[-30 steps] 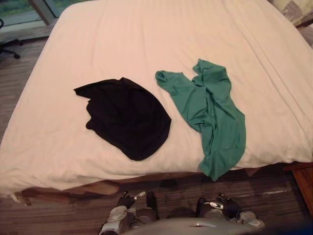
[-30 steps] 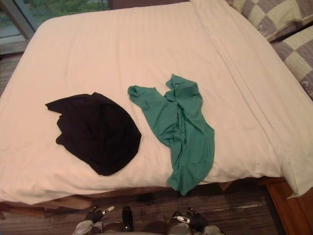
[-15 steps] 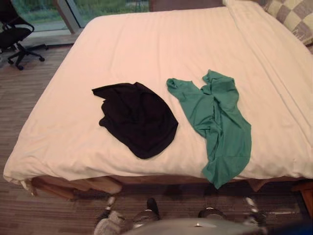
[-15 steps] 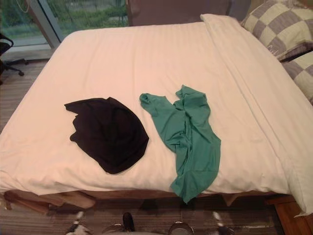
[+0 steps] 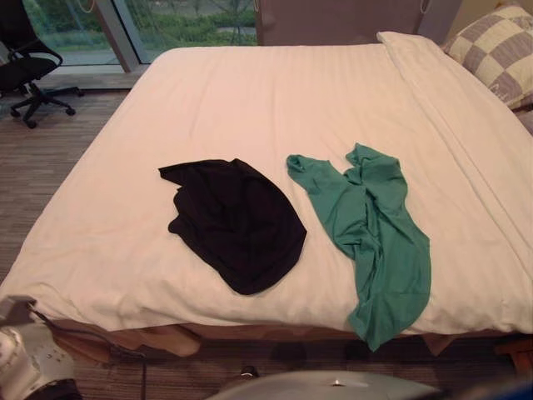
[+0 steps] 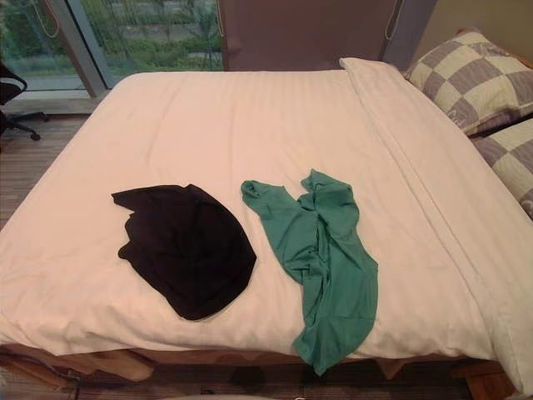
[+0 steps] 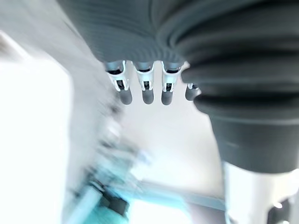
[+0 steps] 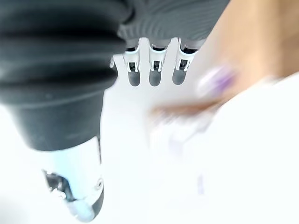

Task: Tidy the bed and pick cloth on bed and put in laundry

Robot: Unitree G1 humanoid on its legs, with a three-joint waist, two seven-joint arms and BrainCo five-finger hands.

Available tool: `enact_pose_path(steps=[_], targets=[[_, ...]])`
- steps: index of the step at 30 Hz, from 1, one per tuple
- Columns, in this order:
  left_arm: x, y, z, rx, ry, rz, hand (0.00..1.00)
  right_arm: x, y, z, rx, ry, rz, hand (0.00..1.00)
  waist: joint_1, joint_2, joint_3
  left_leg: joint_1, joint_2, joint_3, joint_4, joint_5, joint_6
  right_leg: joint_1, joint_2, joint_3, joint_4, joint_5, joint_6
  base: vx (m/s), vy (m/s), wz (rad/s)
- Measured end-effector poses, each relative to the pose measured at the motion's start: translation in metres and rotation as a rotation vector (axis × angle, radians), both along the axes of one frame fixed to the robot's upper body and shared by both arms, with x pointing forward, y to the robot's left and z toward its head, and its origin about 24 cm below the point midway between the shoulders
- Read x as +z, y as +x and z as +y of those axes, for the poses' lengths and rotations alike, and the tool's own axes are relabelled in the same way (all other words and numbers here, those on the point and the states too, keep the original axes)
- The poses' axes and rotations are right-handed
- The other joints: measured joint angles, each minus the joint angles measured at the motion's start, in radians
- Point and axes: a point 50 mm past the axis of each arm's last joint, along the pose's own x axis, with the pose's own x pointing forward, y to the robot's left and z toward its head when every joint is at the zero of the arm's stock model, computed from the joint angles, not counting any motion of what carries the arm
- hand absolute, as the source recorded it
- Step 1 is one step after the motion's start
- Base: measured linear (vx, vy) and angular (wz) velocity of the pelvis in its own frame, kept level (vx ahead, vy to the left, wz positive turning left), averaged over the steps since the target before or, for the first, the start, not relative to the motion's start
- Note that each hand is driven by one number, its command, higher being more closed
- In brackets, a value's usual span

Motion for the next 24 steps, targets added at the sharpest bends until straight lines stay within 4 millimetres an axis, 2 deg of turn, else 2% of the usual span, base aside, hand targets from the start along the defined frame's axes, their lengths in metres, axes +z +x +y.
enact_pose_path(steps=[1, 4, 6, 8, 10, 17, 24], targets=[[0.001, 0.009, -0.016, -0.059, 0.085, -0.002, 0.0, 0.014, 0.018, 0.005, 0.072, -0.076, -0.001, 0.0, -0.002, -0.001, 0.001, 0.006, -0.003, -0.002, 0.0, -0.001, 0.0, -0.002, 0.002, 0.002, 0.0, 0.004, -0.007, 0.08, 0.027, 0.01], [0.02, 0.041, -0.049, -0.212, 0.235, -0.005, 0.0, 0.038, 0.066, 0.013, 0.245, -0.172, 0.014, 0.0, -0.001, -0.009, 0.008, 0.007, 0.002, -0.004, 0.001, -0.001, 0.0, -0.006, 0.012, 0.041, -0.011, 0.021, -0.019, 0.01, 0.016, -0.02], [0.041, 0.073, -0.073, -0.311, 0.33, 0.003, 0.0, 0.054, 0.115, 0.036, 0.501, -0.251, 0.126, 0.0, -0.007, -0.008, 0.01, 0.01, -0.001, 0.002, 0.001, -0.004, 0.004, -0.013, 0.012, 0.079, -0.015, 0.027, -0.015, -0.03, 0.027, -0.2], [0.047, 0.089, -0.09, -0.363, 0.385, 0.041, 0.0, 0.052, 0.129, 0.055, 0.612, -0.282, 0.183, 0.0, -0.019, -0.002, 0.016, 0.01, -0.002, 0.005, 0.003, -0.005, 0.006, -0.018, 0.012, 0.1, -0.015, 0.033, -0.011, -0.01, 0.013, -0.16], [0.043, 0.095, -0.1, -0.394, 0.417, 0.11, 0.0, 0.043, 0.135, 0.065, 0.677, -0.28, 0.237, 0.0, -0.039, 0.002, 0.025, 0.01, -0.002, 0.006, 0.011, -0.01, 0.01, -0.018, 0.012, 0.113, -0.015, 0.041, -0.011, 0.01, 0.005, -0.13], [-0.011, 0.109, -0.142, -0.535, 0.504, 0.468, 0.0, 0.008, 0.142, 0.098, 0.803, -0.249, 0.403, 0.0, -0.07, -0.001, 0.05, 0.023, -0.002, 0.029, 0.013, -0.02, 0.012, -0.019, 0.012, 0.159, -0.015, 0.047, -0.007, 0.0, -0.009, -0.14], [-0.048, 0.105, -0.153, -0.66, 0.549, 0.723, 0.0, -0.002, 0.141, 0.117, 0.843, -0.208, 0.427, 0.0, -0.07, 0.006, 0.075, -0.001, -0.003, 0.028, 0.013, -0.017, 0.015, -0.044, 0.013, 0.166, -0.015, 0.052, -0.005, -0.04, -0.024, 0.0]])
